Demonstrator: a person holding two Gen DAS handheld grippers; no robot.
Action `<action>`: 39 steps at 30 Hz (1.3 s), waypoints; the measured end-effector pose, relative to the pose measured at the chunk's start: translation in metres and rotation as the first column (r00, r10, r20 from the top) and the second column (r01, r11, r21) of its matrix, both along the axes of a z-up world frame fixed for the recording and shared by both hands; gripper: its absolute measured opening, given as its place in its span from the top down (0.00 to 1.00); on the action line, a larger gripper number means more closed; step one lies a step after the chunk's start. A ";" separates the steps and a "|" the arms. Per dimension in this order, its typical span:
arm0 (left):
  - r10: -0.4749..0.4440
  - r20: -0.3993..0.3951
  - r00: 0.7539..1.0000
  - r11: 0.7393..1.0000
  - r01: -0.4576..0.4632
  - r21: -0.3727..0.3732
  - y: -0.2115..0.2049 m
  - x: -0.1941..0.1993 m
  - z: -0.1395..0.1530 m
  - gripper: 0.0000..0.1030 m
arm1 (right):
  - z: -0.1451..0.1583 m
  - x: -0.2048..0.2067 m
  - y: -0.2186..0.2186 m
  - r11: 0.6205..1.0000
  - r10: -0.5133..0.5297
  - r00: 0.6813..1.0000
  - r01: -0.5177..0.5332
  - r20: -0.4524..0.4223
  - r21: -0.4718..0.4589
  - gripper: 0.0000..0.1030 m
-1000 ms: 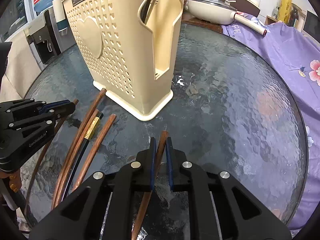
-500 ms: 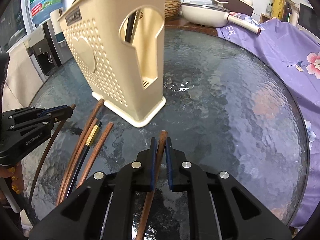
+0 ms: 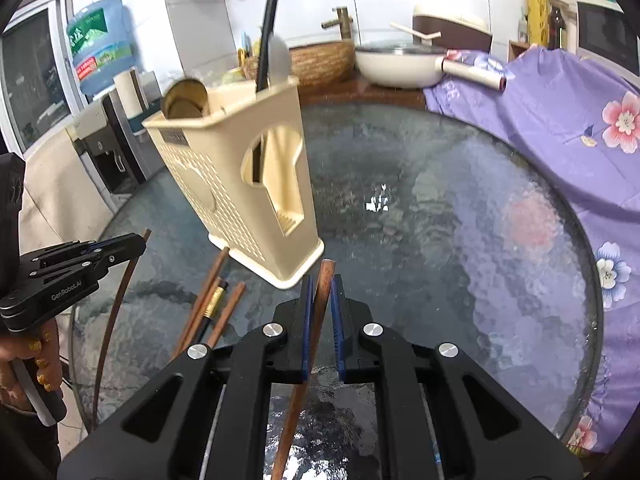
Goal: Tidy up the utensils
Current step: 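Lift both wooden chopsticks and carry them over the beige holder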
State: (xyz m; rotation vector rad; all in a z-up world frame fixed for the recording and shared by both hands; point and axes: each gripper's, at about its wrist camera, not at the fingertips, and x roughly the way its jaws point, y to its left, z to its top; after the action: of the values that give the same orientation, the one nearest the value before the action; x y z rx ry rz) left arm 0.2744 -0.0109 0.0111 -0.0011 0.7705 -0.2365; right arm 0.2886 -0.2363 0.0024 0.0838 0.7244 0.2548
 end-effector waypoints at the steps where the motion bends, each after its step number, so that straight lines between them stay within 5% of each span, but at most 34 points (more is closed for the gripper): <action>1: -0.004 0.012 1.000 1.000 0.004 -0.008 0.000 -0.003 0.005 0.93 | 0.004 -0.002 -0.001 1.000 0.001 1.000 -0.001 0.009 0.004 0.91; 12: -0.048 0.086 0.995 0.997 0.053 -0.061 -0.006 -0.025 0.040 0.93 | 0.055 -0.036 -0.010 0.993 0.067 0.989 -0.080 0.134 0.089 0.92; 39: -0.064 0.270 0.961 0.993 0.087 -0.073 -0.013 -0.055 0.116 0.93 | 0.123 -0.071 -0.009 0.977 0.124 0.948 -0.168 0.292 0.132 0.93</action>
State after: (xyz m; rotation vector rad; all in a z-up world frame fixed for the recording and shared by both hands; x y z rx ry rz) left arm 0.2193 -0.0235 0.1274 -0.0195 0.4913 -0.3350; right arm 0.2181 -0.2457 0.1255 0.1388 0.4254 0.4561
